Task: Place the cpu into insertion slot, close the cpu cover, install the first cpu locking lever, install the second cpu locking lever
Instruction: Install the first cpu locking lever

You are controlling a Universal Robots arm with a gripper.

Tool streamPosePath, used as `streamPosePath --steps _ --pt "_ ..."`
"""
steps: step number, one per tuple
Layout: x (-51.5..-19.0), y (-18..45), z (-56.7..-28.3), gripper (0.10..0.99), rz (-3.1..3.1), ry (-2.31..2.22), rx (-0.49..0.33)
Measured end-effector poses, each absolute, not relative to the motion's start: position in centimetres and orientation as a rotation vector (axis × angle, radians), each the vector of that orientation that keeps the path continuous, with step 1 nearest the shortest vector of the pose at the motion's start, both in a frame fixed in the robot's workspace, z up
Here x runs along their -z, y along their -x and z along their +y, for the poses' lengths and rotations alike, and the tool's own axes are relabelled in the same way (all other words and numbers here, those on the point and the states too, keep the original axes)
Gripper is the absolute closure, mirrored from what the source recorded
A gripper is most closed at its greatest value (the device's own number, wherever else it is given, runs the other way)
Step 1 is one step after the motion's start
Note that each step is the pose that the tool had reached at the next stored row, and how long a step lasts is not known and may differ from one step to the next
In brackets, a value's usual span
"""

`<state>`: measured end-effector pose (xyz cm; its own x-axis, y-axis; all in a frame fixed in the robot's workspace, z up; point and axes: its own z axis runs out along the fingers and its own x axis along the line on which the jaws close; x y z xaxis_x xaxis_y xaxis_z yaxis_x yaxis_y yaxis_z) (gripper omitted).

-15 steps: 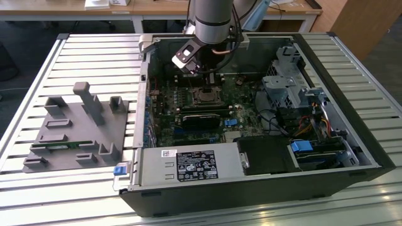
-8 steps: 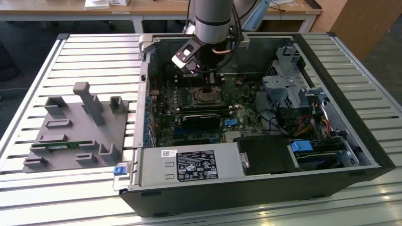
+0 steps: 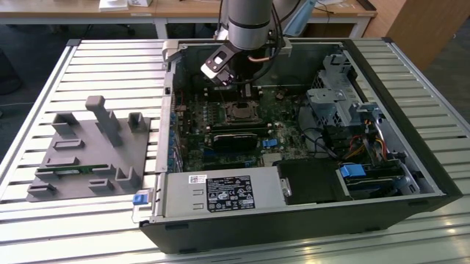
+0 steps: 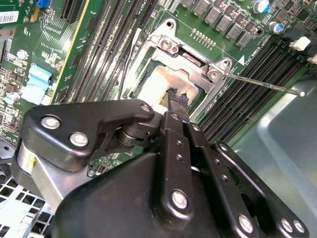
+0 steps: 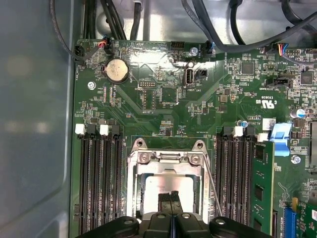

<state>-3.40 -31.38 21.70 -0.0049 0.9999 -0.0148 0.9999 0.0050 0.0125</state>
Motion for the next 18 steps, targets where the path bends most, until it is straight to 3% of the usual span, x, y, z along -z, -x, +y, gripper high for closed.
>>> streamPosePath --steps 18 --pt "-22.3 3.4 -31.38 0.965 2.205 -2.194 0.02"
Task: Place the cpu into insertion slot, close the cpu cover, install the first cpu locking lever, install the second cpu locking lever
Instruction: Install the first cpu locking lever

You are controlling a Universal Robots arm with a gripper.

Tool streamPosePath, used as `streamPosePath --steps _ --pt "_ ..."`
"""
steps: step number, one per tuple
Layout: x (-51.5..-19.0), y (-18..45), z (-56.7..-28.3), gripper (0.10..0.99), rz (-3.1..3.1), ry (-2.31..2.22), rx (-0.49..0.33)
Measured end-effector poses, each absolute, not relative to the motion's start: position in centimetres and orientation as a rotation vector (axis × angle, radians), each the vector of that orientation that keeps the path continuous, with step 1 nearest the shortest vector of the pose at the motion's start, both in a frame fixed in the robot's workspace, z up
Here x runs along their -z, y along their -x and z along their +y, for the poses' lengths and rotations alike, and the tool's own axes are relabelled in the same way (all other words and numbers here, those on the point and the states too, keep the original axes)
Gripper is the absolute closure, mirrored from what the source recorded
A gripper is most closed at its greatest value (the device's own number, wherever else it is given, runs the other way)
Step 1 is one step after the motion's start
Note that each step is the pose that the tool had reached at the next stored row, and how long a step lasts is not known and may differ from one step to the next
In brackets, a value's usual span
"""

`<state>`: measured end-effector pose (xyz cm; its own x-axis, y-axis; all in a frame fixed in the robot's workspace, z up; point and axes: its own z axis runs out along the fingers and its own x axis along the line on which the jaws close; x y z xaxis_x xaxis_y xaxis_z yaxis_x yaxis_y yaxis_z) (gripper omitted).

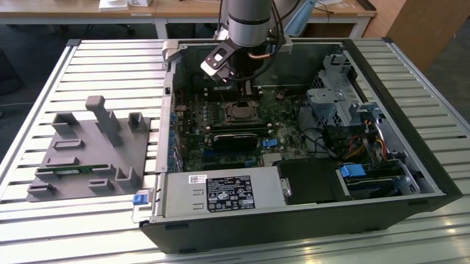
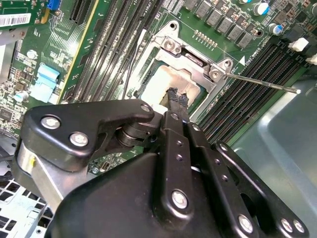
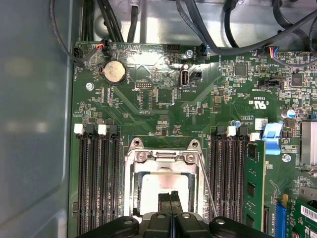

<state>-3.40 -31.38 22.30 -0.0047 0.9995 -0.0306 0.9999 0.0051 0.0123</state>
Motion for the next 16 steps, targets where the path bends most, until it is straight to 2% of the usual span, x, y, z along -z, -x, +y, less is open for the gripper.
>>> streamPosePath --steps 16 --pt "-22.46 3.4 -31.38 0.965 2.202 -2.191 0.028"
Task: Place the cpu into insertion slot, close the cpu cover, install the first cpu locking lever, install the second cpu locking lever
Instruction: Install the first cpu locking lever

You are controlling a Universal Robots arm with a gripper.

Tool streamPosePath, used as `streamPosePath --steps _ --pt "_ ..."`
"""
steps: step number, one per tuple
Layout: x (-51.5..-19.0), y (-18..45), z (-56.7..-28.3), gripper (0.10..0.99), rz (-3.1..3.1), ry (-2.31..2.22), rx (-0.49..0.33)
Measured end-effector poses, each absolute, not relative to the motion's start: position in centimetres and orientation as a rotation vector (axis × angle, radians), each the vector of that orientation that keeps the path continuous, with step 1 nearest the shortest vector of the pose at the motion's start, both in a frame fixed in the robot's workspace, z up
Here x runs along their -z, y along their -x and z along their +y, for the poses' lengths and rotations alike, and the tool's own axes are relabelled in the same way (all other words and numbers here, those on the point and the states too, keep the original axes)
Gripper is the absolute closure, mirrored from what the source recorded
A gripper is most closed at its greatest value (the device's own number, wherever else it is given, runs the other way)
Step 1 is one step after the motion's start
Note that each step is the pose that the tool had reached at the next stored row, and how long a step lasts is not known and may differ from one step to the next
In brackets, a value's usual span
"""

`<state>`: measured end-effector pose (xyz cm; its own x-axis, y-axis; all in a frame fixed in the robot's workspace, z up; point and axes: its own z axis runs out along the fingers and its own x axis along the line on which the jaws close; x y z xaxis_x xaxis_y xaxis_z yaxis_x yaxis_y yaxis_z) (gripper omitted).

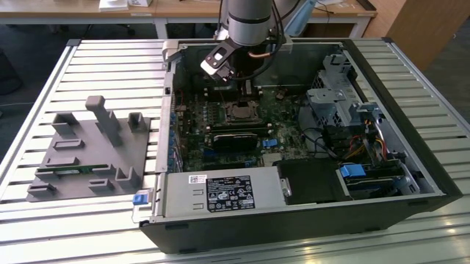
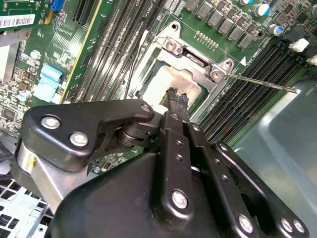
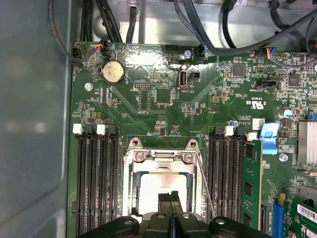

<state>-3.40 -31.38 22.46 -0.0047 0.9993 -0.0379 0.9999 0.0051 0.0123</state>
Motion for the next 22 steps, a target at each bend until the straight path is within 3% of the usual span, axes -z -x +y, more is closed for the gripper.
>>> streamPosePath --steps 22 --pt "-22.69 3.41 -31.38 0.965 2.191 -2.181 0.05"
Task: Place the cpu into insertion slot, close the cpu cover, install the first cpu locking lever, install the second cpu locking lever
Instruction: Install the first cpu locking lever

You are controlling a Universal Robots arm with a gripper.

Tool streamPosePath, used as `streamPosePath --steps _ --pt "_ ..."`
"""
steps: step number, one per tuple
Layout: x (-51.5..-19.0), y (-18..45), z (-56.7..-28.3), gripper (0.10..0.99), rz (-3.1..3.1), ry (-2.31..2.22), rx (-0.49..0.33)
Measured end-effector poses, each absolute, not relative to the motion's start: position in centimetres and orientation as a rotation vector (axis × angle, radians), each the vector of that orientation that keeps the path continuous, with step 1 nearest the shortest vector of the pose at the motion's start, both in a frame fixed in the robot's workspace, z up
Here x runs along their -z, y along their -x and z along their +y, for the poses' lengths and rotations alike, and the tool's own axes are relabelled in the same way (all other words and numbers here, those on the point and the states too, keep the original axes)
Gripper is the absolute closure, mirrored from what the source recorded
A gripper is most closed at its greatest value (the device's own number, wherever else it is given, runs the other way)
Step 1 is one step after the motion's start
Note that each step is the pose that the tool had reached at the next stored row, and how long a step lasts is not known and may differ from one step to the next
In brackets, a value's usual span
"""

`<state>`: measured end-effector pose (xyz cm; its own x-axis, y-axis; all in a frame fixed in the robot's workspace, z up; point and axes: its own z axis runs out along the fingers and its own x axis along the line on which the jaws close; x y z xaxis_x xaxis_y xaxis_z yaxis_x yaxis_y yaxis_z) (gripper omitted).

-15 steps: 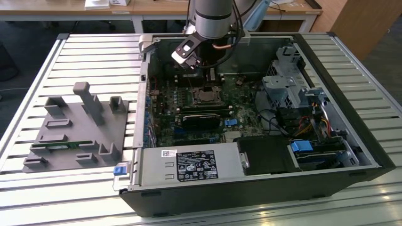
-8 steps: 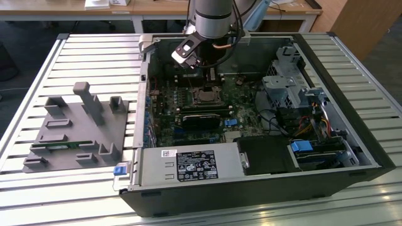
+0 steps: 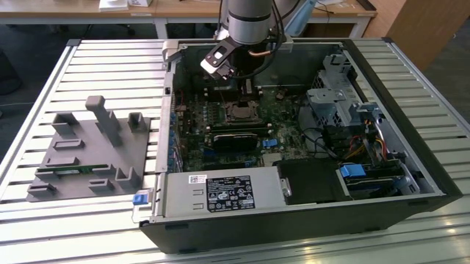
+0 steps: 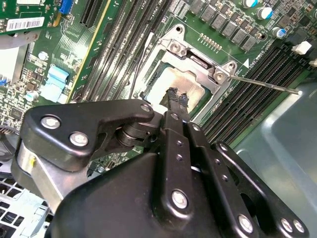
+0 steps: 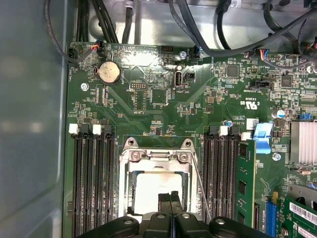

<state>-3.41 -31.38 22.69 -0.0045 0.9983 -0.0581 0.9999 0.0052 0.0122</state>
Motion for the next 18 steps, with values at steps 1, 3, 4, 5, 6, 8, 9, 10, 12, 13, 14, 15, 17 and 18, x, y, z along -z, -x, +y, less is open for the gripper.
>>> streamPosePath --steps 1,3,4,5,6,8,9,10,12,13,14,15,17,18 --pt "-22.71 3.4 -31.38 0.965 2.191 -2.18 0.051" --pt "-22.75 3.4 -31.37 0.965 2.19 -2.18 0.051" --pt "-22.77 3.4 -31.37 0.965 2.19 -2.18 0.052" --pt "-22.79 3.4 -31.37 0.965 2.19 -2.18 0.052" --pt "-22.81 3.4 -31.38 0.965 2.19 -2.18 0.052" --pt "-22.84 3.4 -31.37 0.965 2.189 -2.18 0.053" --pt "-22.85 3.4 -31.38 0.965 2.189 -2.18 0.053" --pt "-22.87 3.4 -31.38 0.965 2.189 -2.18 0.053" --pt "-22.91 3.4 -31.38 0.965 2.188 -2.18 0.054" --pt "-22.92 3.4 -31.38 0.965 2.188 -2.18 0.054" --pt "-22.93 3.4 -31.38 0.965 2.188 -2.18 0.054" --pt "-22.95 3.4 -31.38 0.965 2.188 -2.18 0.055" --pt "-22.98 3.4 -31.38 0.965 2.187 -2.179 0.055" --pt "-23.08 3.4 -31.38 0.965 2.186 -2.179 0.058"
